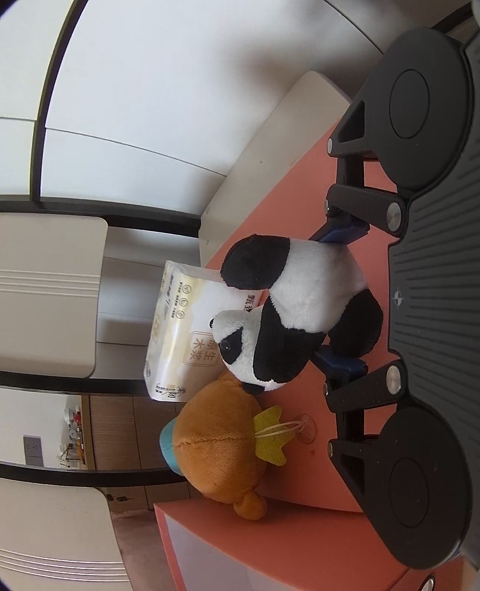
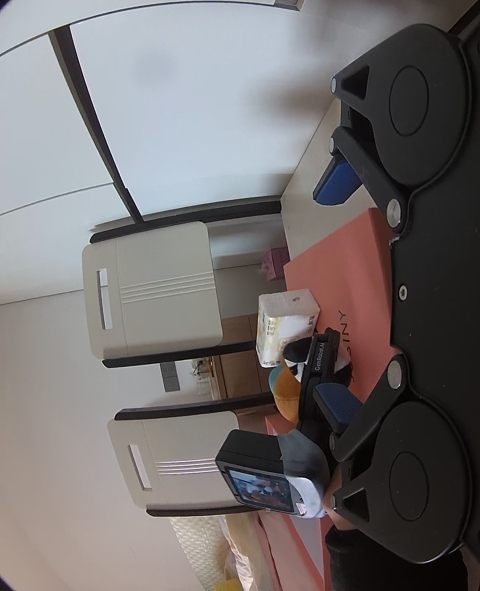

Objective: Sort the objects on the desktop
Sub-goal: 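Carry the panda plush with the left gripper over the open pink box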

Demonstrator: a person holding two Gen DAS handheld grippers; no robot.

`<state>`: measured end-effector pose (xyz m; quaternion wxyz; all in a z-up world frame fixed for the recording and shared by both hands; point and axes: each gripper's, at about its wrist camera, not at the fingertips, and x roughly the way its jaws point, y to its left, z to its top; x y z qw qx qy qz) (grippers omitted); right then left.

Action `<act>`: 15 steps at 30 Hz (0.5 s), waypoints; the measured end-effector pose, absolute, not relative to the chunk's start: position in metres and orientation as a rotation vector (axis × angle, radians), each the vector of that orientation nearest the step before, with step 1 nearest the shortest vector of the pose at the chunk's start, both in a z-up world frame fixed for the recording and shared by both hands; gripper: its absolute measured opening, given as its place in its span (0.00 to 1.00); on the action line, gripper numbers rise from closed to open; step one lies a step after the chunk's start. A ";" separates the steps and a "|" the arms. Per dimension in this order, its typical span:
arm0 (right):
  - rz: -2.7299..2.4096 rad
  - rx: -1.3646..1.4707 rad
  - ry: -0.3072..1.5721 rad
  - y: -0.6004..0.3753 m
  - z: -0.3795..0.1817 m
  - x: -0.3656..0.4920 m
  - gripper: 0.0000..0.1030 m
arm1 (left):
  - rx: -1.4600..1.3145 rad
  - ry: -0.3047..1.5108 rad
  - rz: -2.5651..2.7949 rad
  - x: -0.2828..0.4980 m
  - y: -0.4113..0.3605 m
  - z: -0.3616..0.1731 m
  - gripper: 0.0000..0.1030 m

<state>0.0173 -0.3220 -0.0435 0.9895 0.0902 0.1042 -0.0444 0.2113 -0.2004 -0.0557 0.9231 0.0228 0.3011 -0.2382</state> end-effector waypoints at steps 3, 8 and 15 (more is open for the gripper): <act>-0.078 0.163 0.200 -0.316 -0.037 0.018 0.99 | 0.038 0.582 -0.510 0.204 -0.196 -0.042 0.60; -0.064 0.149 0.184 -0.303 -0.030 0.016 0.99 | 0.054 0.507 -0.519 0.192 -0.185 -0.017 0.60; -0.052 0.163 0.195 -0.291 -0.030 0.015 0.99 | 0.082 0.432 -0.497 0.182 -0.166 0.008 0.60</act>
